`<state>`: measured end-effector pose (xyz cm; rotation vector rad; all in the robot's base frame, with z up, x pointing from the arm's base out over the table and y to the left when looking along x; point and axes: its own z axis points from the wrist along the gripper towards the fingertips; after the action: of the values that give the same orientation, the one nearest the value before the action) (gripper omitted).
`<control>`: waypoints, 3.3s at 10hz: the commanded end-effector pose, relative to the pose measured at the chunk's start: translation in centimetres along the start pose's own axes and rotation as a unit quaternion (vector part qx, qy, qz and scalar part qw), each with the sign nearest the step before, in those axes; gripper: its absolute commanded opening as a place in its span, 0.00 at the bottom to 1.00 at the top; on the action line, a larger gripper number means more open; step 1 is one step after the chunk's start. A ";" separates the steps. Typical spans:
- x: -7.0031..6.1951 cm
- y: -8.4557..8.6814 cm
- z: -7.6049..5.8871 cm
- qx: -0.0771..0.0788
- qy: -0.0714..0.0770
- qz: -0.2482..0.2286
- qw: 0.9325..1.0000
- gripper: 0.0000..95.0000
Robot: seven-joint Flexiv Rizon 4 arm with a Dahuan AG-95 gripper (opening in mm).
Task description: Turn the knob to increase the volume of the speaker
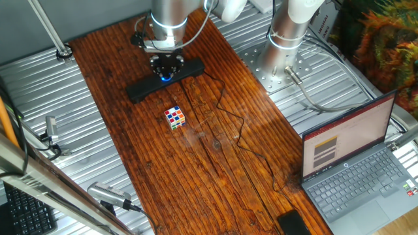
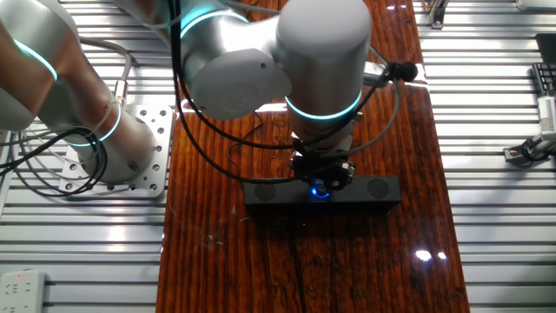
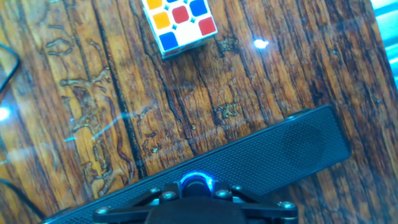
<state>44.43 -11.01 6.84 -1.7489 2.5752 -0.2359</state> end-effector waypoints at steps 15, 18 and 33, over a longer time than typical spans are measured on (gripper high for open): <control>0.3 0.1 0.1 -0.039 -0.035 0.154 0.987 0.00; 0.3 0.1 0.0 -0.039 -0.029 0.172 0.984 0.00; 1.1 -0.4 0.1 -0.065 -0.047 0.274 0.958 0.00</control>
<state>44.35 -12.15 6.99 -0.9629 2.9250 0.0317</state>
